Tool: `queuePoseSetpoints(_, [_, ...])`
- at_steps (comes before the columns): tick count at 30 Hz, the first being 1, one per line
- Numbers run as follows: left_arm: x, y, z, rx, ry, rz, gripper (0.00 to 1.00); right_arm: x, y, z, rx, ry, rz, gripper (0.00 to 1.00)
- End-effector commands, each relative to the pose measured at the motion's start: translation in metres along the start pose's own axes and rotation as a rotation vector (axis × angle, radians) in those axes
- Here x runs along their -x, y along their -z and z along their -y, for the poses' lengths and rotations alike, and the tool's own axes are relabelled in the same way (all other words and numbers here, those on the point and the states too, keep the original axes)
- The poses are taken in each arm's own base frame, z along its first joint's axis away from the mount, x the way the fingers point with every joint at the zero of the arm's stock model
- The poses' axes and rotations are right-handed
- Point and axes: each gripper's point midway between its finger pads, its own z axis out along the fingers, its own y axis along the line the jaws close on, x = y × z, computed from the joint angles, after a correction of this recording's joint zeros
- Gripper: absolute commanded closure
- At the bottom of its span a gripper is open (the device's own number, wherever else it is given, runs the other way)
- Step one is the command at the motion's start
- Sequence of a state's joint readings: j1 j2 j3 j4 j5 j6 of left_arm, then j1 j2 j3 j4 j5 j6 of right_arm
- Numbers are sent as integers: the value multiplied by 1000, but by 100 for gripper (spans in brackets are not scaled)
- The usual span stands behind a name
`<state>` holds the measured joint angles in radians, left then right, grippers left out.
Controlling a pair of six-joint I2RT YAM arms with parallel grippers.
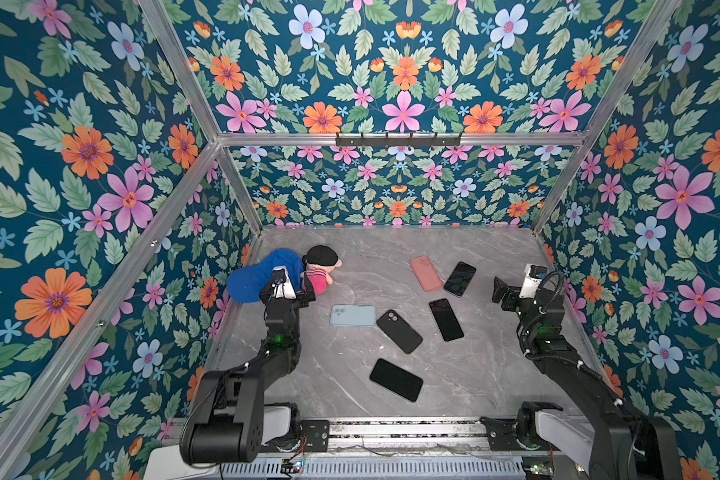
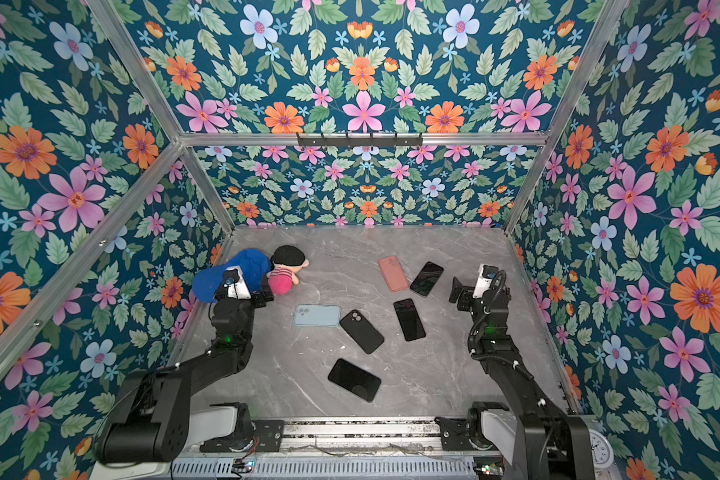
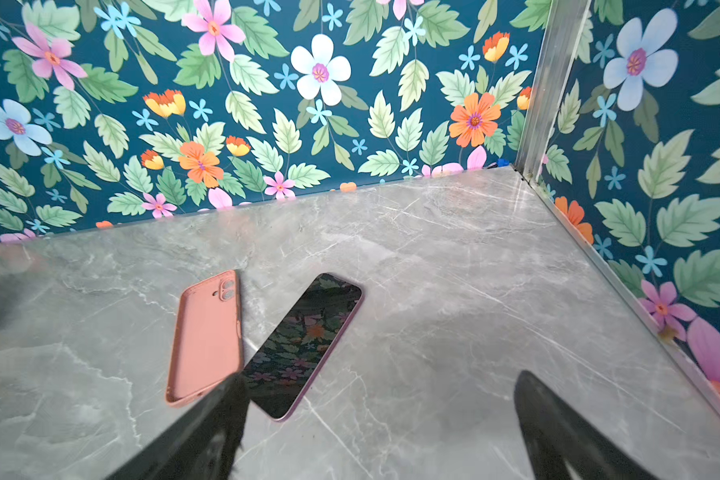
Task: Put the phone into the phone case
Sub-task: 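Raise both arms from rest and move them toward the phones, then move the right gripper over the purple-framed phone while the left gripper approaches the pink case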
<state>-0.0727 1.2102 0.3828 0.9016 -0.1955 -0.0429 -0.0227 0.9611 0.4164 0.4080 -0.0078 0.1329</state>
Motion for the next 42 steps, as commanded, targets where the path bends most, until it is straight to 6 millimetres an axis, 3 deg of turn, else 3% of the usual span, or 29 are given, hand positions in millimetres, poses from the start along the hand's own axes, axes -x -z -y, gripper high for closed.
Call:
queuePoseSetpoints(1, [-11,0,-2,69,54,-198,0,-6,21,1,-22,-117,-75,1])
queuePoseSetpoints(4, [-7,-3,18,49,106,-298,0,1,36,-5,-11,-217,-83,1])
queuePoseSetpoints(7, [-8,-3,55,-16,98,-385,0,-3,41,-18,11,-247,-207,1])
queuePoseSetpoints(10, [-5,-2,93,-93,63,-423,0,-8,39,-42,51,-208,-337,1])
queuePoseSetpoints(16, [0,-1,139,-228,74,-481,0,-12,37,-86,116,-72,-463,1])
queuePoseSetpoints(20, [-4,-1,156,-290,94,-511,0,-17,31,-97,132,-65,-514,1])
queuePoseSetpoints(33, [-26,-7,204,-440,109,-618,0,-37,7,-104,94,-28,-641,1])
queuePoseSetpoints(36, [-33,-9,214,-463,117,-645,0,-26,9,-120,82,39,-658,1])
queuePoseSetpoints(42, [-36,-14,230,-499,122,-655,0,15,23,-136,75,87,-582,1])
